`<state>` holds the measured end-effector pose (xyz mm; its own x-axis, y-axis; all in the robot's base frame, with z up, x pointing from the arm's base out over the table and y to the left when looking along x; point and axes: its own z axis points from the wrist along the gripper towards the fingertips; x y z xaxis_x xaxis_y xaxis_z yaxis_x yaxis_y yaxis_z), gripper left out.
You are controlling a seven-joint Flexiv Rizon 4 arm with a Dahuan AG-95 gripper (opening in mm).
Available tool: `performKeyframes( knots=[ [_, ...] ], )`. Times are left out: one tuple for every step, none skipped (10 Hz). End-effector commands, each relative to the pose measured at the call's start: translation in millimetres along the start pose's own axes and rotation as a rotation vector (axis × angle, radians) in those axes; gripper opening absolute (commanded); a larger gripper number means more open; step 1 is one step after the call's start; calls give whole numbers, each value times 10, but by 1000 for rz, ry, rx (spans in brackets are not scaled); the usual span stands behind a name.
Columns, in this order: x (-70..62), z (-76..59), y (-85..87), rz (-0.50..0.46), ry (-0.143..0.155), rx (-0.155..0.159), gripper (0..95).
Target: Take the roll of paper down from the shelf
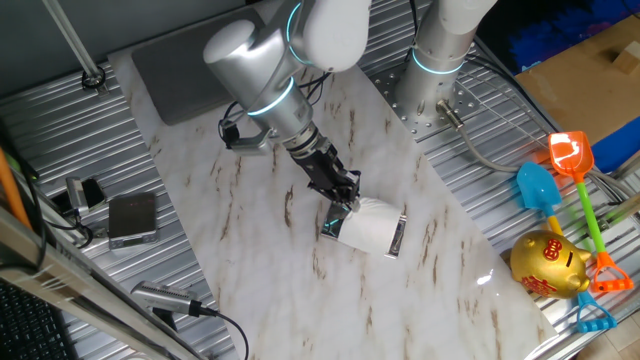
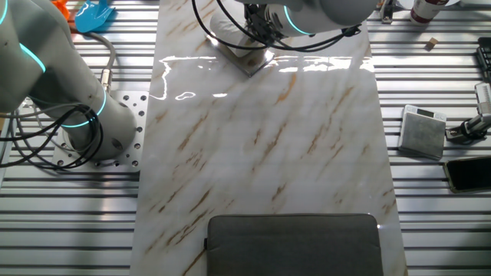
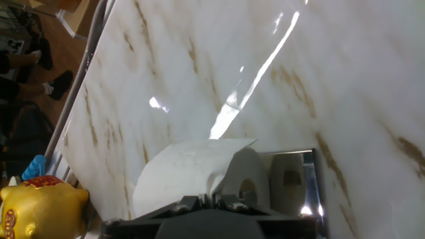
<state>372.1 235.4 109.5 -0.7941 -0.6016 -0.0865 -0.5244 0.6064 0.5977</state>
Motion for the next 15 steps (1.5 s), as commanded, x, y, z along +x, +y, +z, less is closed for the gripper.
performKeyframes(
  knots=[
    [7, -3, 4, -35, -21, 12, 760],
    [7, -4, 5, -39, -26, 8, 760],
    [6, -9, 7, -43, -28, 9, 760],
    [5, -20, 12, -44, -28, 10, 760],
    [1, -55, 26, -41, -24, 12, 760],
    [-3, -82, 38, -38, -22, 13, 760],
    [-4, -97, 46, -36, -21, 14, 760],
    [-4, -98, 47, -33, -21, 15, 760],
    [-5, -99, 46, -37, -22, 15, 760],
    [-8, -102, 44, -42, -22, 15, 760],
    [-9, -104, 42, -44, -22, 16, 760],
    [-12, -107, 39, -46, -21, 16, 760],
    [-16, -116, 32, -53, -19, 19, 760],
    [-32, -141, 7, -63, -14, 23, 760],
    [-47, -162, -16, -68, -9, 26, 760]
  ],
)
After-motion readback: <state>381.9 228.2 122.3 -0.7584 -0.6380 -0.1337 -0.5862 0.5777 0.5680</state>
